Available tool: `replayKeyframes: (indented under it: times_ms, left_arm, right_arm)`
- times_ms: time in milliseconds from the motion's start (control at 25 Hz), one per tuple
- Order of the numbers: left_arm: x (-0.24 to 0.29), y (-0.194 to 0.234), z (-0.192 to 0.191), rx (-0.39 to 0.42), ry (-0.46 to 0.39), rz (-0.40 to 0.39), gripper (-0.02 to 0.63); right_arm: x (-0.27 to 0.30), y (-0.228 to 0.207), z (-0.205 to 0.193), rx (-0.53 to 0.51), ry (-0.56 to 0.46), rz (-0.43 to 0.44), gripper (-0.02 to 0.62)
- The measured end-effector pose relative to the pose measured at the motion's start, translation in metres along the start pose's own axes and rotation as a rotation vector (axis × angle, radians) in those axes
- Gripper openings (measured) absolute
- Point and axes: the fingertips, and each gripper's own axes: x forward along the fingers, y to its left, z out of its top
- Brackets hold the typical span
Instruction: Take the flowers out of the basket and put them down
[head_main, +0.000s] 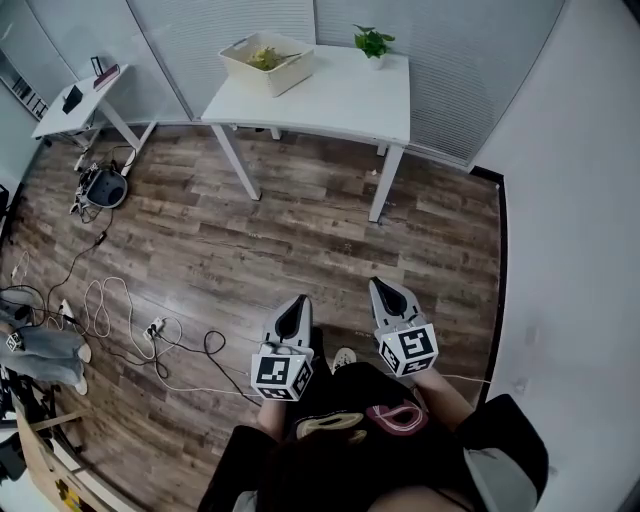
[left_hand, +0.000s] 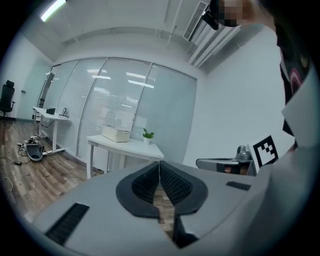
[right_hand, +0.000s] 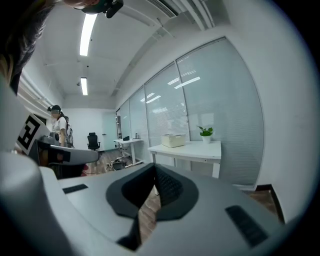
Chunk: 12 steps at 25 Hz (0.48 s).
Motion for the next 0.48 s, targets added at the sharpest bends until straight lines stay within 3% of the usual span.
replayKeyframes:
  times_ms: [240,480]
  left_arm:
    - [0.027,0.024,0.019,0.043,-0.017,-0.033,0.017]
    - [0.079,0.064,0.043,0.045,-0.025,-0.052,0.017]
  right_arm:
    - [0.036,0.007,0.011,-0.098,-0.008,-0.004,0.01]
    - [0.093,0.001,0.022,-0.099,0.007,-0.01,0.009]
